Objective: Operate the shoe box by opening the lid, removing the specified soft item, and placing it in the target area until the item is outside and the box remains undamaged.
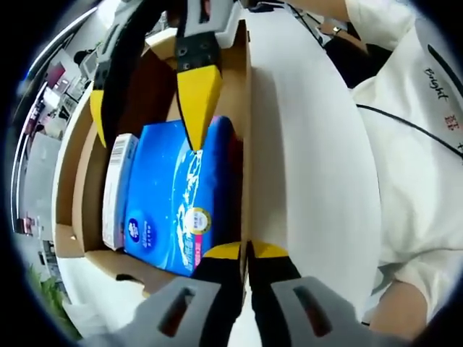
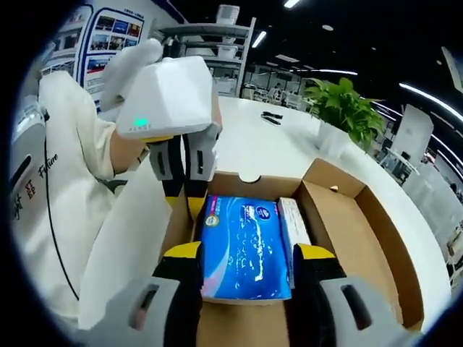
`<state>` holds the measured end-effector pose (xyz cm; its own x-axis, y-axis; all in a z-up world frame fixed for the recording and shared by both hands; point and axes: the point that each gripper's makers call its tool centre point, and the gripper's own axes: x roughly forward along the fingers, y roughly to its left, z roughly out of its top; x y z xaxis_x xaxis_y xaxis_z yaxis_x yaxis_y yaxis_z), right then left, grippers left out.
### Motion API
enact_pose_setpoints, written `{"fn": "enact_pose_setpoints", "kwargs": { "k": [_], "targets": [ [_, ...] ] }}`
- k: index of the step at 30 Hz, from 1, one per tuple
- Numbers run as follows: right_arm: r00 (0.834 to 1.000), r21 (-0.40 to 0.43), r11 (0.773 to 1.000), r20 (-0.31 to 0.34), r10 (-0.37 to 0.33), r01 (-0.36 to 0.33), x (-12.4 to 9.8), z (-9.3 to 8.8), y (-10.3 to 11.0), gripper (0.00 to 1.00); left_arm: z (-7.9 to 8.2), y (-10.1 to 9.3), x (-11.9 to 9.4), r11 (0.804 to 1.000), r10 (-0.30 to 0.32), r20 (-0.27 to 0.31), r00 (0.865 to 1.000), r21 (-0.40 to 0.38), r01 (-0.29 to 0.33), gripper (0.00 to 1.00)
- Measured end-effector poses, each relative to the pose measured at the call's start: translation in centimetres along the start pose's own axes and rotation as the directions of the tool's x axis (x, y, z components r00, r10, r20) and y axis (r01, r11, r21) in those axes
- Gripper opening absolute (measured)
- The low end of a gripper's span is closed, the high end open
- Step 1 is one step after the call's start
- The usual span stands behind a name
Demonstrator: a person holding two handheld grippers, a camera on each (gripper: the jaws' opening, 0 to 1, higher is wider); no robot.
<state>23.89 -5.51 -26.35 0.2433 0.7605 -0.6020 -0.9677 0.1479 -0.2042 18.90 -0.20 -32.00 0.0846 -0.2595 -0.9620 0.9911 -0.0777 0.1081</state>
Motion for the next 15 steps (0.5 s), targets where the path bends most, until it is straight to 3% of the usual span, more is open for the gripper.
{"fn": "enact_pose_setpoints", "kwargs": {
  "k": [5,9,15],
  "targets": [
    [0.999,0.006,1.0,0.017,0.029,-0.029,0.8,0.9,0.5,0.52,0.0,0.0,0.0,1.0,0.009,0.002,1.0,0.004,-0.009,0.02],
    [0.999,-0.021,0.999,-0.017,0.032,-0.032,1.6,0.4,0.7,0.53,0.0,0.0,0.0,1.0,0.017,0.007,1.0,0.005,-0.017,0.02],
    [0.998,0.011,0.999,-0.025,0.053,-0.053,1.9,0.0,0.6,0.53,0.1,0.0,0.0,1.0,0.015,0.006,1.0,0.003,-0.015,0.02]
  ]
}}
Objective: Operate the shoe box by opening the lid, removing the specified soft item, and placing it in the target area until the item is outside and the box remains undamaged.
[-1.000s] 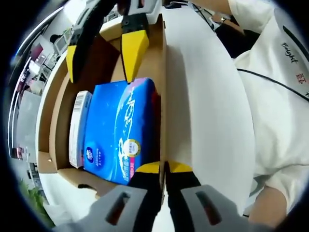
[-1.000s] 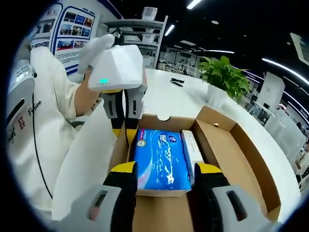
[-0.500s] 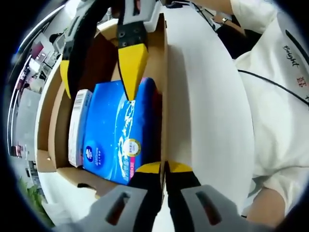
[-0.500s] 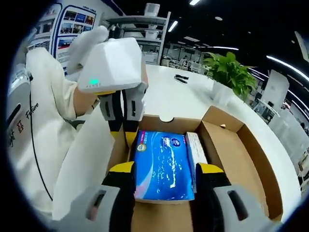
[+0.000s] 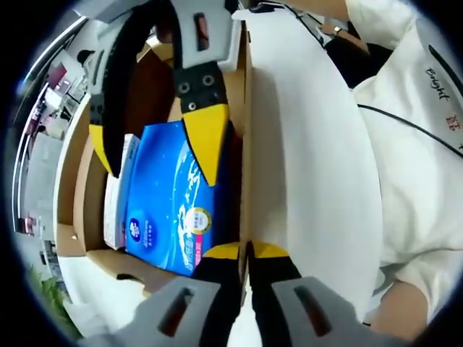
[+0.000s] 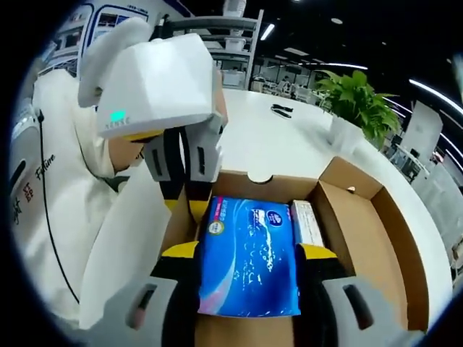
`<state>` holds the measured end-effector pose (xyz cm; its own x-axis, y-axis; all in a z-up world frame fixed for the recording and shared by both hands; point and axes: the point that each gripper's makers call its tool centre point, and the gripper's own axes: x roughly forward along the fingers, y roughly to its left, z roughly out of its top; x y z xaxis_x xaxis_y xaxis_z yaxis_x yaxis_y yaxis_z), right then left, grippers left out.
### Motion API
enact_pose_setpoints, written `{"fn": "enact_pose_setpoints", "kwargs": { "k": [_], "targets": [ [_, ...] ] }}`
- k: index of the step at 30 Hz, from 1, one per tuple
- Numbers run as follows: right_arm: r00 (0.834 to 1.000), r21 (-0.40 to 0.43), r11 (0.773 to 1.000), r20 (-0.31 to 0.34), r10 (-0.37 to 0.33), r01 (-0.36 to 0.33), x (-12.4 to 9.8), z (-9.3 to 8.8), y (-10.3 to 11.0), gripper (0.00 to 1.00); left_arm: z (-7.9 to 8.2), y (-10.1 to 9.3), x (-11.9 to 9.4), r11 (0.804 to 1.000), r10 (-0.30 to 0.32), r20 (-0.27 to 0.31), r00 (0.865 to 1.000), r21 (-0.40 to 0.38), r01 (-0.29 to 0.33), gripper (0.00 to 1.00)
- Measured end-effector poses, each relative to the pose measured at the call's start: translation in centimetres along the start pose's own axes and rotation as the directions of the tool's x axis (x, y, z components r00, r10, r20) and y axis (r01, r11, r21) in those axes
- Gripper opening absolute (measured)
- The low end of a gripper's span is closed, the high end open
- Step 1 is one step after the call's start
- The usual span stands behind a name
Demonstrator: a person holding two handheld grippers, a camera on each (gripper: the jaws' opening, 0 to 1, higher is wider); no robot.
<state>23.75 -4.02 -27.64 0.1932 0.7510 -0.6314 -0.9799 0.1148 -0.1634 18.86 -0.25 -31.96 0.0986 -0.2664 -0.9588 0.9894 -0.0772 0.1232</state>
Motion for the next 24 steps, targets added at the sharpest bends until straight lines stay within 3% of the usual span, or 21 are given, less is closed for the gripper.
{"fn": "enact_pose_setpoints", "kwargs": {
  "k": [13,19,24],
  "targets": [
    [0.999,-0.016,1.0,-0.036,0.015,-0.015,0.8,-0.8,0.6,0.55,0.0,0.0,0.0,1.0,0.003,0.003,1.0,0.001,-0.003,0.03],
    [0.999,0.02,1.0,-0.05,0.018,-0.017,1.3,-1.3,0.4,0.59,0.0,0.1,0.0,1.0,0.003,0.0,1.0,-0.004,-0.004,0.03],
    [0.998,0.041,0.999,-0.05,0.028,-0.026,1.3,-1.5,0.6,0.55,0.0,0.1,0.0,1.0,0.0,-0.007,1.0,-0.009,0.0,0.03]
  ]
}}
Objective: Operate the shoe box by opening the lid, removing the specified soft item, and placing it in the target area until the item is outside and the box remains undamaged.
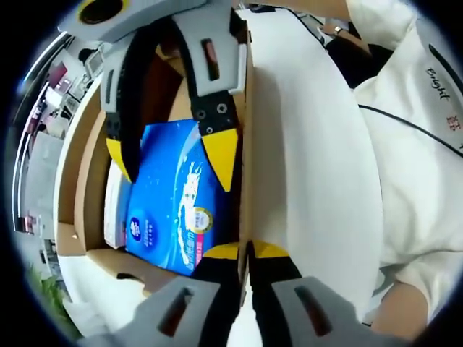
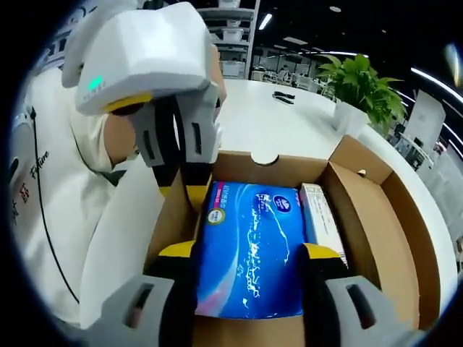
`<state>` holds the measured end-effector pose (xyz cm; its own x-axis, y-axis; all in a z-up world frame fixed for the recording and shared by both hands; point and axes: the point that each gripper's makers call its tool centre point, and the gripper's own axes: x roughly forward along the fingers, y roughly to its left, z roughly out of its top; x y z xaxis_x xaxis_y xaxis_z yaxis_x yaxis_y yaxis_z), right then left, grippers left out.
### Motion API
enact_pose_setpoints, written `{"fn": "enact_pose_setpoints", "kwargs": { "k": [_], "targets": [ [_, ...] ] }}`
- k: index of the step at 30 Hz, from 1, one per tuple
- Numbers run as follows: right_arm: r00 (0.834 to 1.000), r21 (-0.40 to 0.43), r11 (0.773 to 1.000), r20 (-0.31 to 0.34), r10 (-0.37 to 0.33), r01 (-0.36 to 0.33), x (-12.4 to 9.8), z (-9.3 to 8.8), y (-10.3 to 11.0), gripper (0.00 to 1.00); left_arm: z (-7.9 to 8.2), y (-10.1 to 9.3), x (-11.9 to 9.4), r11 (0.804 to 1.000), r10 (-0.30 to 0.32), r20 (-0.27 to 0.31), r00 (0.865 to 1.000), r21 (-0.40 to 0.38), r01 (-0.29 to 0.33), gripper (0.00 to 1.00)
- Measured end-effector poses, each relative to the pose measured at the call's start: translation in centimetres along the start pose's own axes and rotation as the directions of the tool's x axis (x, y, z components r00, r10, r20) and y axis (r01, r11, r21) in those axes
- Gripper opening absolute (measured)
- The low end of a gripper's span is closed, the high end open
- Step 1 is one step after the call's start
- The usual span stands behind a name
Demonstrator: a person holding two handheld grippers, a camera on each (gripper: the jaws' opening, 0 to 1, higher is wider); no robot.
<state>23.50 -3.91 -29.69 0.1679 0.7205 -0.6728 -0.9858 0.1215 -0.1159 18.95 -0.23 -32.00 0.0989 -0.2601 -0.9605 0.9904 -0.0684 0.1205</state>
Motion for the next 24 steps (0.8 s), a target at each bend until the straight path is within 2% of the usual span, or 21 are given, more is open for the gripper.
{"fn": "enact_pose_setpoints", "kwargs": {
  "k": [10,24],
  "targets": [
    [1.0,-0.011,1.0,-0.021,-0.002,0.001,-0.3,-0.1,-0.3,0.49,-0.1,0.0,0.0,1.0,0.001,-0.009,1.0,-0.003,-0.001,0.03],
    [0.999,-0.006,1.0,-0.048,0.009,-0.009,-1.5,-1.2,0.1,0.49,-0.1,-0.1,-0.1,1.0,-0.002,-0.01,1.0,-0.005,0.002,0.03]
  ]
}}
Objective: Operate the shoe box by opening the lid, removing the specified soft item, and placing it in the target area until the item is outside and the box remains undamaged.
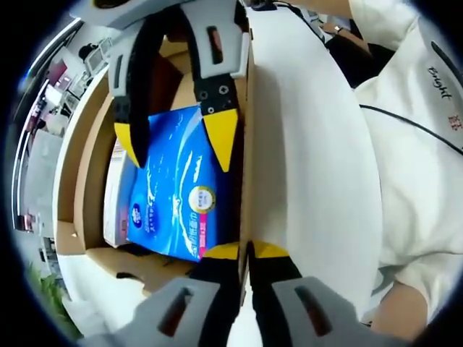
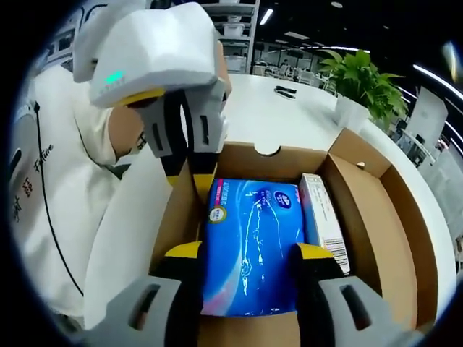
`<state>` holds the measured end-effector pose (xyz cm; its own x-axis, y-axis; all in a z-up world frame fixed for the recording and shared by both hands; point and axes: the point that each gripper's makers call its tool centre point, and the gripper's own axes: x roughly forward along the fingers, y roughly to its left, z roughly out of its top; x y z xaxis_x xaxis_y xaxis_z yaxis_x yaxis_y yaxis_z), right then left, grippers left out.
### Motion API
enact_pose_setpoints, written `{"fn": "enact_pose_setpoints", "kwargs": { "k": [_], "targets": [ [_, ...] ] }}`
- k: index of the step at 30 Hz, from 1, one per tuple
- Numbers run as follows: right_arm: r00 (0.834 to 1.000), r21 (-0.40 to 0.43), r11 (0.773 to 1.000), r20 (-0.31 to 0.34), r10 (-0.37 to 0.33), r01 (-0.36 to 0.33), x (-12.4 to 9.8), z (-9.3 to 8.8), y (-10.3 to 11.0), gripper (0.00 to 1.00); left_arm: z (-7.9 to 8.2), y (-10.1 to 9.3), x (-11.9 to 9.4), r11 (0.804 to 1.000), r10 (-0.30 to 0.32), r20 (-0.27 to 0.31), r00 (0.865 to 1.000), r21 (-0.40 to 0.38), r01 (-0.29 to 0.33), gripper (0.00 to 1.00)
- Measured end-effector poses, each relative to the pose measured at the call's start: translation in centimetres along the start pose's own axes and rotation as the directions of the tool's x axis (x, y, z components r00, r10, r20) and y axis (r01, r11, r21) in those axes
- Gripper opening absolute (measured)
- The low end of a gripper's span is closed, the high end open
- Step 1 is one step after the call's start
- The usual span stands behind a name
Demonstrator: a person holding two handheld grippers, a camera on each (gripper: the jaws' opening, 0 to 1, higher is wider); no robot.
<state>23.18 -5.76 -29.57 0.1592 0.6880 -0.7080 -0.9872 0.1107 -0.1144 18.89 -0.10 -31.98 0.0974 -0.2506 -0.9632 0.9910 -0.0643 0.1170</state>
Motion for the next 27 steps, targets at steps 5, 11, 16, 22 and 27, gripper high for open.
{"fn": "enact_pose_setpoints", "kwargs": {
  "k": [5,11,16,22,27],
  "targets": [
    [0.999,-0.012,1.0,-0.035,0.008,-0.009,-0.8,-0.8,-0.1,0.49,0.0,0.0,0.0,1.0,0.002,0.003,1.0,0.0,-0.002,0.03],
    [0.998,-0.024,0.999,-0.062,0.02,-0.022,-1.1,-1.2,0.2,0.49,0.0,0.1,0.0,1.0,0.001,-0.001,1.0,-0.016,-0.001,0.03],
    [0.995,-0.039,0.998,-0.095,0.038,-0.042,-2.0,-2.0,0.6,0.48,0.0,0.2,0.0,1.0,0.003,0.002,1.0,-0.011,-0.003,0.03],
    [0.988,-0.055,0.997,-0.148,0.052,-0.061,-3.1,-3.3,0.7,0.49,0.0,0.1,0.0,1.0,0.006,0.003,1.0,-0.012,-0.006,0.03],
    [0.985,-0.054,0.996,-0.166,0.056,-0.066,-3.7,-3.9,0.7,0.49,0.0,0.1,0.0,1.0,0.009,0.004,1.0,-0.007,-0.008,0.03]
  ]
}}
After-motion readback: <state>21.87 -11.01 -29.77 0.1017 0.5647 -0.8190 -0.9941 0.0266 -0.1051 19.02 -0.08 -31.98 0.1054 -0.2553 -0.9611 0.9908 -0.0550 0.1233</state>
